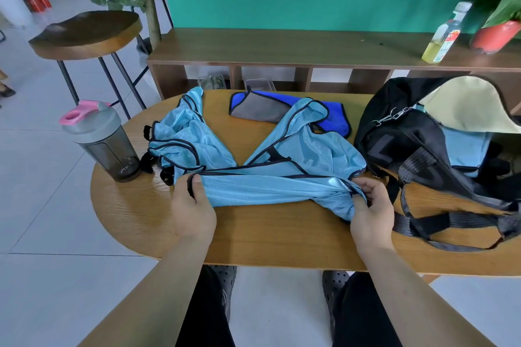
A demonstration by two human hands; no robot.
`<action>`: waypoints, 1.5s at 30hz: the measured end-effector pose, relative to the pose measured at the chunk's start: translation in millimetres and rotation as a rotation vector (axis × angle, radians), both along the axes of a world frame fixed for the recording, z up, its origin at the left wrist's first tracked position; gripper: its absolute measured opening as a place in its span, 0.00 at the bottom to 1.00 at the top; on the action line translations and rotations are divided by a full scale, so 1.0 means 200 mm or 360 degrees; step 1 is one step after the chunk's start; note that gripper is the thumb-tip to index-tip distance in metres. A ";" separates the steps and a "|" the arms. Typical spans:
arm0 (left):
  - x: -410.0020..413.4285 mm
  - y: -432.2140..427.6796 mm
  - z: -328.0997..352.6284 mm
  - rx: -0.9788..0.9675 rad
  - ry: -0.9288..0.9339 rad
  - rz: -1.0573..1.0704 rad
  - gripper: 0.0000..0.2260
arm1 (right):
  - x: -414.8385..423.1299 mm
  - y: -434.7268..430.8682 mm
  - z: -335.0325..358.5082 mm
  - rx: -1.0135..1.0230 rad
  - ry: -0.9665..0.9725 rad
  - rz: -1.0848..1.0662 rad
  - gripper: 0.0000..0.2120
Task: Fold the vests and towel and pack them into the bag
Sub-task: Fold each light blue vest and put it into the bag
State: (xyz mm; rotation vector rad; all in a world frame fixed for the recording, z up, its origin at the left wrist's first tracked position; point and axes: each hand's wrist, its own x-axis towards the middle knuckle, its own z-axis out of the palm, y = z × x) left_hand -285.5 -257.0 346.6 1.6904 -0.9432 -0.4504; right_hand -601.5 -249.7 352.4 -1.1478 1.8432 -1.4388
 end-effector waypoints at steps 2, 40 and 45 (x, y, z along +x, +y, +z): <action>0.00 0.00 -0.01 -0.0003 0.0029 0.0015 0.12 | 0.00 0.00 -0.01 0.0005 0.0027 -0.0011 0.20; 0.00 -0.02 -0.02 0.0136 -0.0034 -0.0003 0.10 | -0.06 0.02 0.00 -0.0019 -0.0088 0.0326 0.06; 0.00 -0.02 -0.02 0.0143 -0.0018 -0.0002 0.11 | -0.05 0.02 0.08 -0.0010 0.0016 0.0240 0.09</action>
